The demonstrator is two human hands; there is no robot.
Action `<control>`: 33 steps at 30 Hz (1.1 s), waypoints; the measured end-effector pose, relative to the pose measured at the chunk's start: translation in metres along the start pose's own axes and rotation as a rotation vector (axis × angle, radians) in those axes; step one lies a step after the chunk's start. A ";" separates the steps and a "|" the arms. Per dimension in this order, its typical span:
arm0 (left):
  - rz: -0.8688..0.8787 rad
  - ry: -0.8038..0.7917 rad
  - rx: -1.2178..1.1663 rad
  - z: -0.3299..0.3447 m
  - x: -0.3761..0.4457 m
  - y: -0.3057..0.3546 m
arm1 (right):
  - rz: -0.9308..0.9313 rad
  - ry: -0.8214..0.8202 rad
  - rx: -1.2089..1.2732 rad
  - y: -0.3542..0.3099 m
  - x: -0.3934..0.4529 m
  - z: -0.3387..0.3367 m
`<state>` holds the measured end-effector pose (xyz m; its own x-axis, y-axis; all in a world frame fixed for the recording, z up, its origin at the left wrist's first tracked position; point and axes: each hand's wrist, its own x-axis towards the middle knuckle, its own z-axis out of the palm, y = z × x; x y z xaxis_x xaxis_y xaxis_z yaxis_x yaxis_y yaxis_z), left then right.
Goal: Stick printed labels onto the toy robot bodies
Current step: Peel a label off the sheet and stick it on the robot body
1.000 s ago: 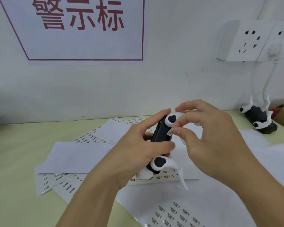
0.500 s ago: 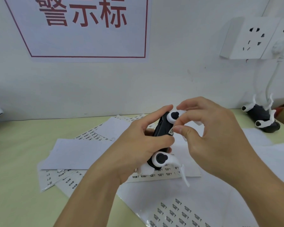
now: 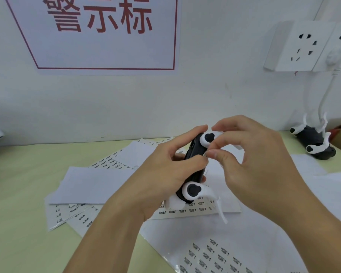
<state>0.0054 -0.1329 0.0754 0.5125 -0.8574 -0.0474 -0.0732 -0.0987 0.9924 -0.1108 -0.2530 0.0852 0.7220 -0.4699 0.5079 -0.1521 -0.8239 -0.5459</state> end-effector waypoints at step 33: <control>0.094 0.062 0.019 0.006 0.003 -0.002 | 0.007 0.095 -0.031 0.000 -0.003 0.004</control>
<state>0.0019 -0.1386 0.0725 0.5548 -0.8302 0.0539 -0.1397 -0.0292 0.9898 -0.1095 -0.2500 0.0812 0.6535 -0.5024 0.5661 -0.1786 -0.8292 -0.5297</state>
